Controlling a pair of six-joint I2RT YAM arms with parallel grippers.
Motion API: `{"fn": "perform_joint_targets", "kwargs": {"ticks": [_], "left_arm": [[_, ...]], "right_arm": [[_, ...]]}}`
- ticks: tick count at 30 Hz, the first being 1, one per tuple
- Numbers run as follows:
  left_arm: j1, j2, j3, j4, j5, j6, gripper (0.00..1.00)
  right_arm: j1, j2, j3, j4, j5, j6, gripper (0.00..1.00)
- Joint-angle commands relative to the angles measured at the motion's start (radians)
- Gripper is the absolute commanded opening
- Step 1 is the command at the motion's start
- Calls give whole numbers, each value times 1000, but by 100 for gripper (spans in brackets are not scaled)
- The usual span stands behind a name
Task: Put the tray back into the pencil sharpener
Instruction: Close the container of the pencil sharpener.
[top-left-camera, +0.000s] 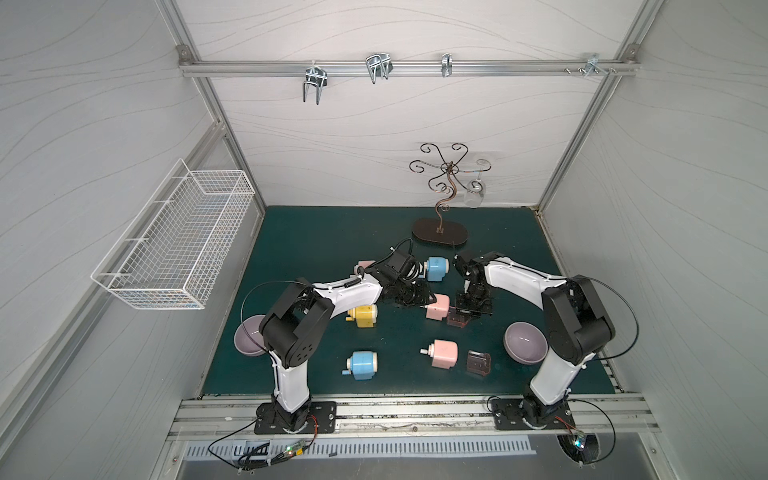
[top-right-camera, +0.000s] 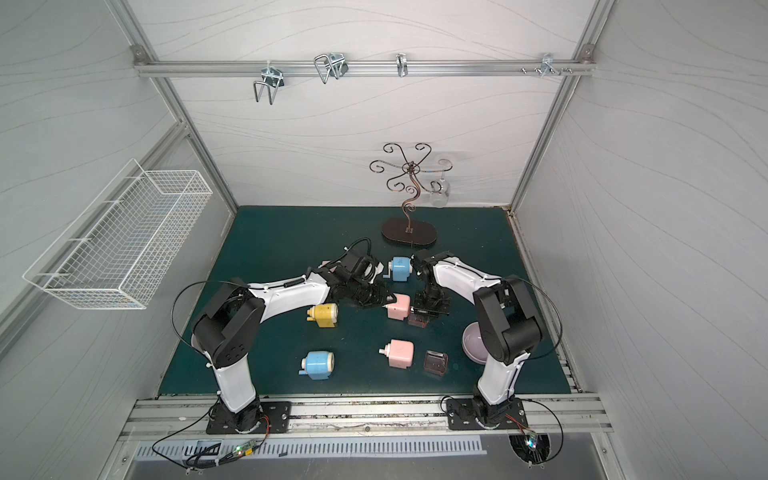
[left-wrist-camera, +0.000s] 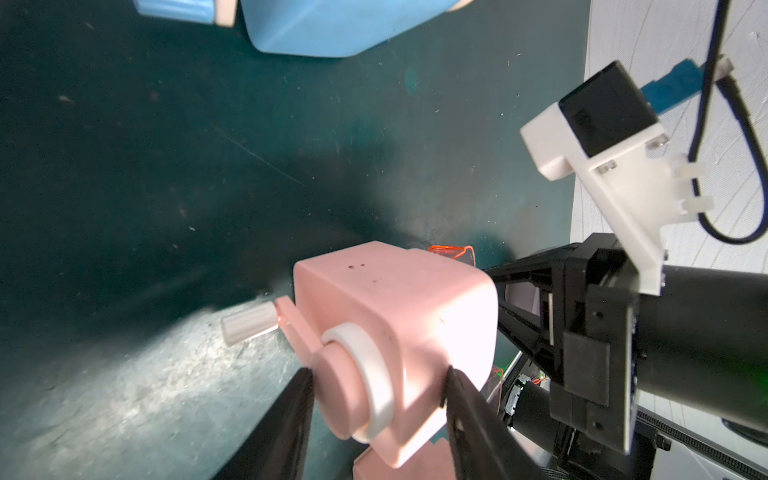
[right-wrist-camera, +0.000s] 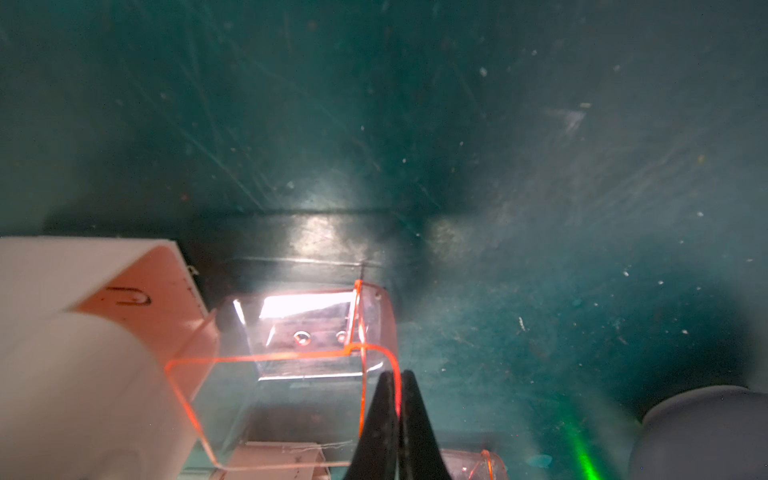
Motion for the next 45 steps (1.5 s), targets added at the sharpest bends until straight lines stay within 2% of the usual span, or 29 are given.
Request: {"fn": "perform_joint_targets", "kwargs": {"ticks": [1,15,35,45], "left_arm": [[-15,29,44,29,17,10,53],[-15,24,42,24,13,10,54],[-19,35,51,24,13,12,54],[-19,30,52,16,12,18,54]], "right_arm": [[5,31,8,-20,31,9,0],[4,26,28,-64,83,9,0],[2,85,72,-76,81,16,0],[-24,-17,48,-84,87,5,0]]}}
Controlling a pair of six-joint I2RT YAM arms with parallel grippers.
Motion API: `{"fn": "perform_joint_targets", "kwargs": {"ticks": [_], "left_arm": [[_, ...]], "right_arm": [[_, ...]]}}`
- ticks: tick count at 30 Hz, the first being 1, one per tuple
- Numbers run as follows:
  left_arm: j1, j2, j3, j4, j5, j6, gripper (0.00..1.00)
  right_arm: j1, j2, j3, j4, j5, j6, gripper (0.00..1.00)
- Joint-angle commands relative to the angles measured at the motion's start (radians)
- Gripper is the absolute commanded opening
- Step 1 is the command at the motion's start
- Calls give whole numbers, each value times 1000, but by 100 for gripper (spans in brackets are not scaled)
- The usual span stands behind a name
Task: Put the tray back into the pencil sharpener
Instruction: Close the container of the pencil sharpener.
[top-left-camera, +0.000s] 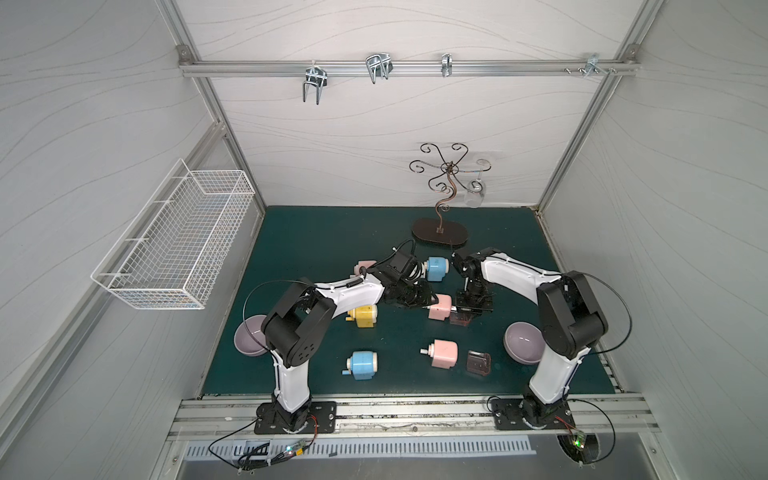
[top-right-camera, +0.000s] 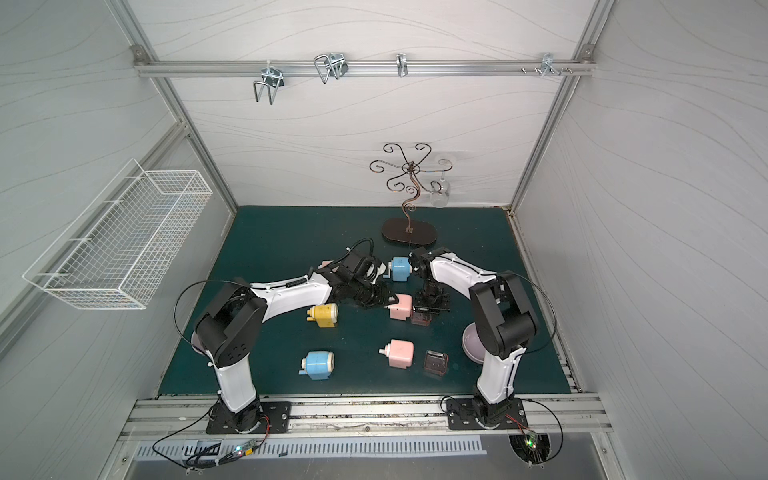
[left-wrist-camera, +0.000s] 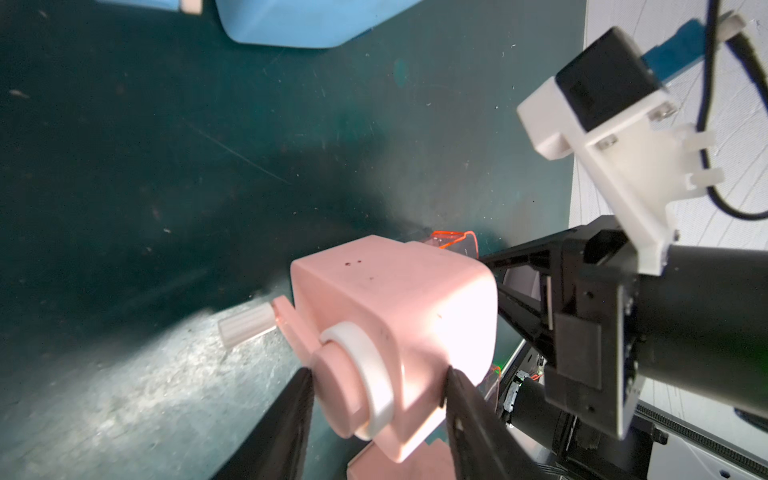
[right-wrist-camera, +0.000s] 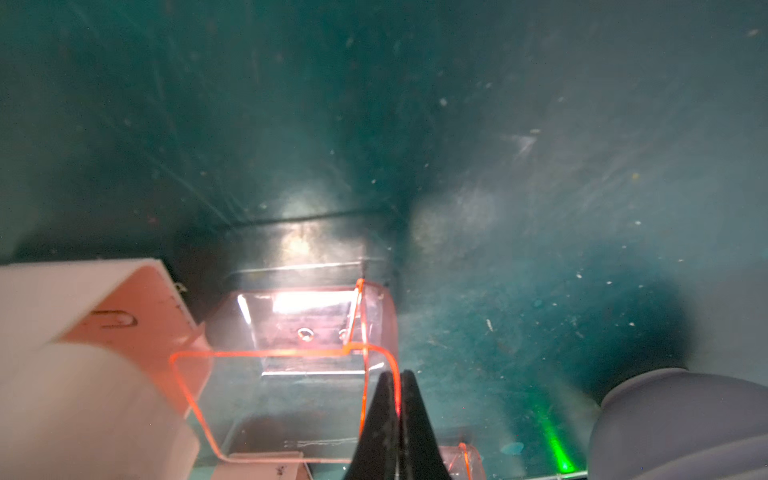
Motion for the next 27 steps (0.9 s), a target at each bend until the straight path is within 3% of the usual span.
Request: {"fn": "perform_joint_targets", "kwargs": {"ticks": [1,14,27], "left_arm": [[-8,19,41,17,4,15,54],[-8,20,43,13,4,12,54],[-8,25,46,12,7,15,54]], "right_arm": [[-18,-61,-17,-8,16,0,0],[-22,-15,5,-15,3,-19,0],[25,28,61,-59,85,-16,0]]}}
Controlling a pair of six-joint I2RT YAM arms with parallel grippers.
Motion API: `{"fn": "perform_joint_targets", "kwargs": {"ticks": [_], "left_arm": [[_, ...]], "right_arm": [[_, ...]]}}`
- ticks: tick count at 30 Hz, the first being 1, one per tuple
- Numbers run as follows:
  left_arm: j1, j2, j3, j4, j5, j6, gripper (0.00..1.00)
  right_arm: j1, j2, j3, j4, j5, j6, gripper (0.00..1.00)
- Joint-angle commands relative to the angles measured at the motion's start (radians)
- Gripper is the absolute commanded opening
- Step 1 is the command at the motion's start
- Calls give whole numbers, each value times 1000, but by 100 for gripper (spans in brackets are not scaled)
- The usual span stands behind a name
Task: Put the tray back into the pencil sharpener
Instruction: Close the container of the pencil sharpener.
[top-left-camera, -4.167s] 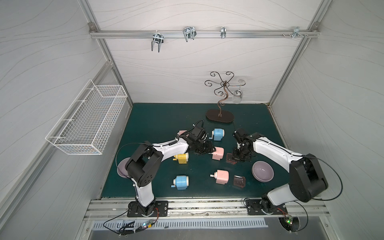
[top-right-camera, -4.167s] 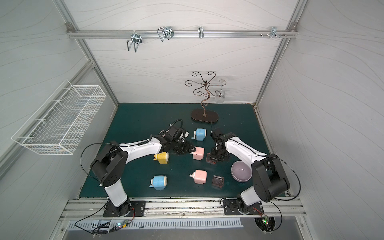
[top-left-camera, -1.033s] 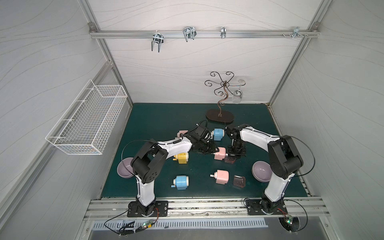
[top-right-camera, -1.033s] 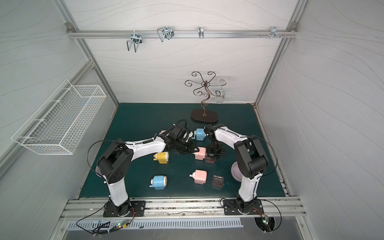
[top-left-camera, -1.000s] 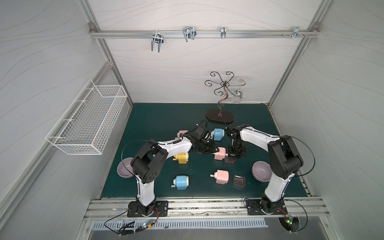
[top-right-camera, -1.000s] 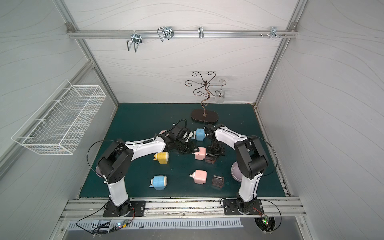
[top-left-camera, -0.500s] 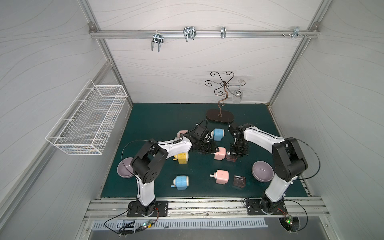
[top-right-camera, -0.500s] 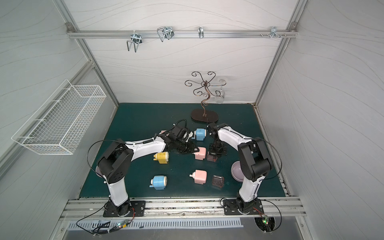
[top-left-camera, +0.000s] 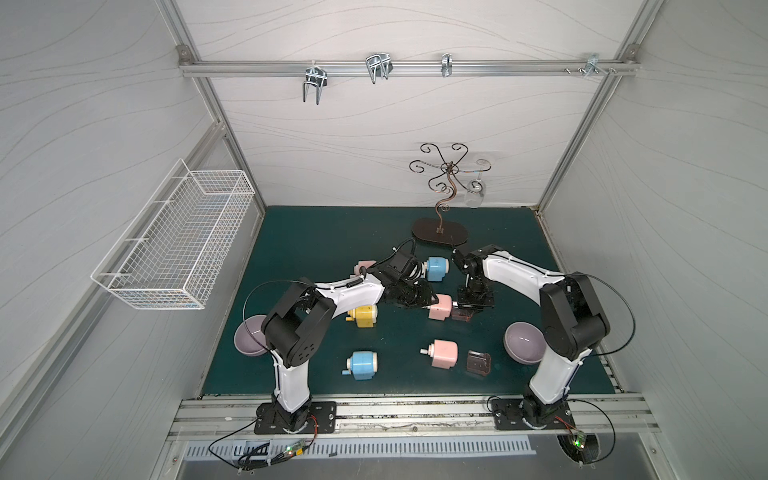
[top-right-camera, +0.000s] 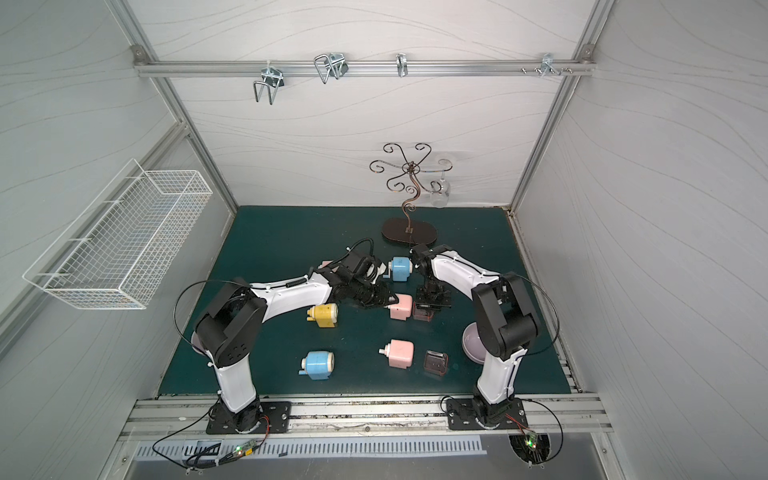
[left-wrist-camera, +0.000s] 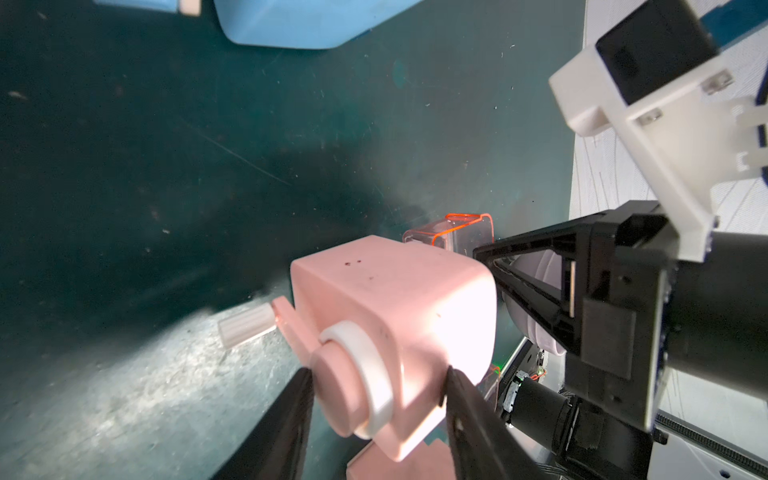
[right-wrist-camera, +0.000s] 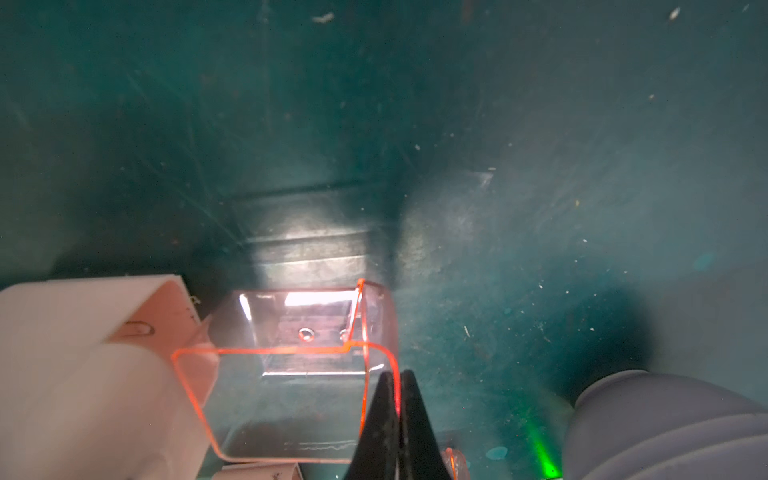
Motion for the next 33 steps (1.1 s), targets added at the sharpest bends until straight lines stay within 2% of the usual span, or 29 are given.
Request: {"fn": "perform_joint_targets", "kwargs": {"ticks": [1,10,33], "left_arm": [[-8,26,46,12,8,15,54],[-8,25,47,13,8,16,54],[-8,37,46,17,11,13,54]], "right_arm": [[17,31,30,-55,45,-2,0],[36,48,59,-92,102,13,0],[70,97,87,-86,47,28,0]]}}
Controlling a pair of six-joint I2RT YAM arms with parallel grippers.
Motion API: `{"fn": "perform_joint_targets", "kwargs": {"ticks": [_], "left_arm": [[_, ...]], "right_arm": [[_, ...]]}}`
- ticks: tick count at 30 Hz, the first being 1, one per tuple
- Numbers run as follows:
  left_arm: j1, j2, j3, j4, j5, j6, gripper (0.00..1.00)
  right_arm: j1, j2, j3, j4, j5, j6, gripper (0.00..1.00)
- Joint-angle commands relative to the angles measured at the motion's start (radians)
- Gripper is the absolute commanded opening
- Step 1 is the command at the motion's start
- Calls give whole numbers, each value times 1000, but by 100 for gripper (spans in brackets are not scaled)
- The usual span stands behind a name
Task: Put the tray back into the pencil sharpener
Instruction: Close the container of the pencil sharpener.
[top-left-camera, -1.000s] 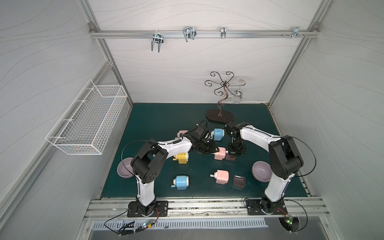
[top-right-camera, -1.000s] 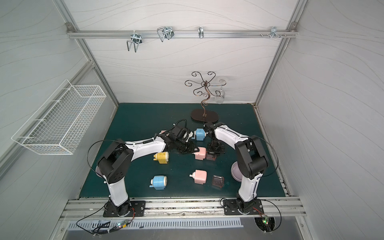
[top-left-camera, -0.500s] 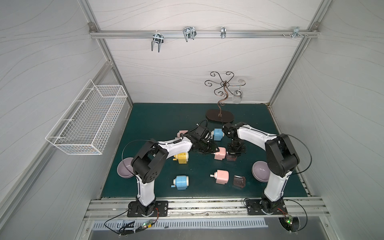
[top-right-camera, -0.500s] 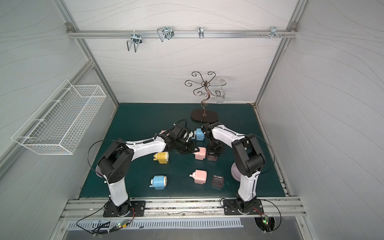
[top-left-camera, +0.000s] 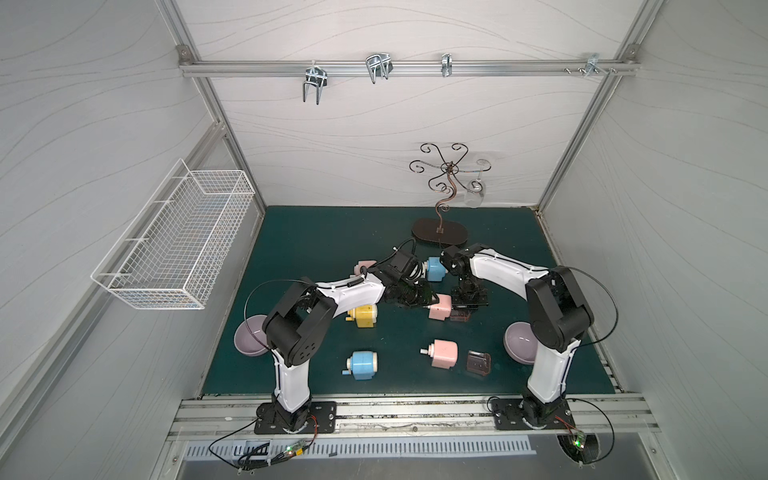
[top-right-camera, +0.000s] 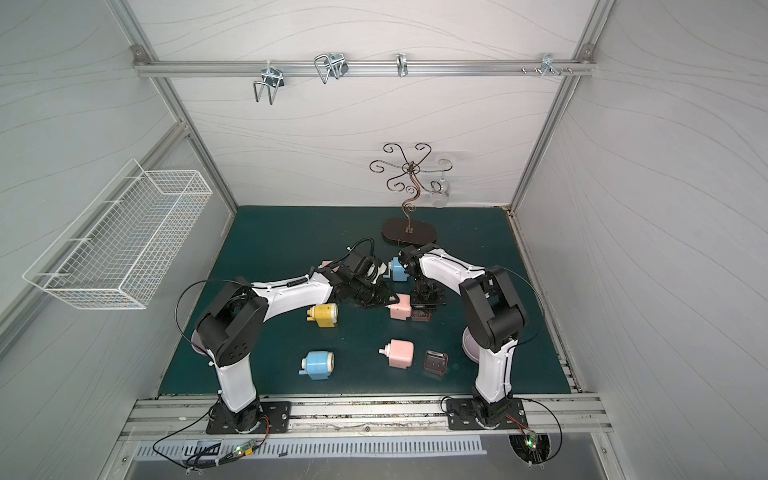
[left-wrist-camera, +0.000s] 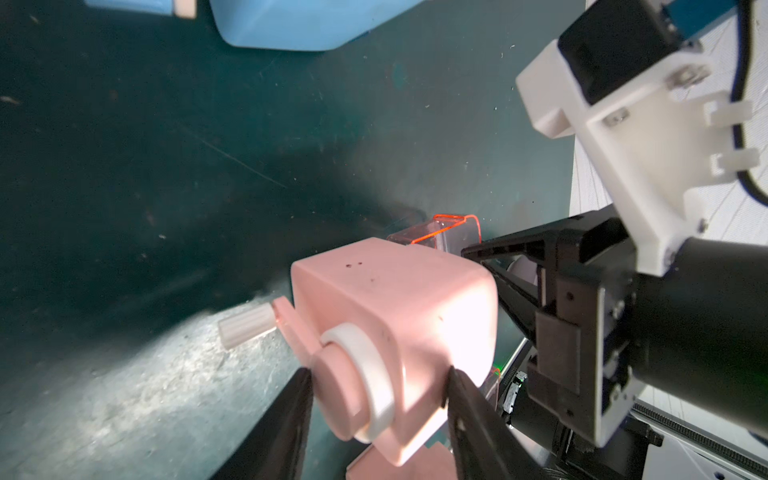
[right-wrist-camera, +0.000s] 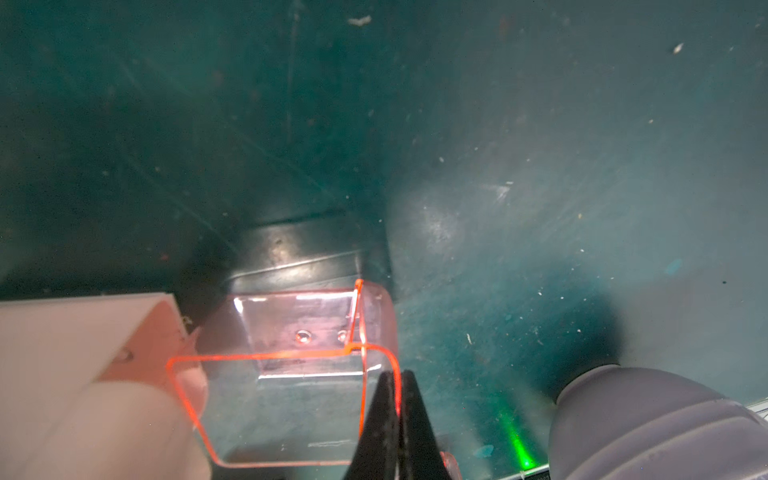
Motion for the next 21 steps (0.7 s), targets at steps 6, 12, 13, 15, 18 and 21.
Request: {"fn": "perform_joint_targets", "kwargs": {"ticks": [6,12,13,15,18,21], "left_arm": [[-8,28,40,13,9,14,54],[-9,30,41,10,9,17,54],[-8,30,41,10,9,16,55],[-8,31,41,12,9,16,54],[-8,32,41,12,10,17,54],[-8,32,43,11,10,16,54]], "right_arm": [[10,-20,-6,23,-75,20,0],[3,-39,-28,60,-110,19,0],[3,-42,-31,66,-114,16,0],[3,-47,-35,74,-118,15,0],[3,-51,-39,84,-127,14,0],[3,-57,-39,88,-125,13,0]]}}
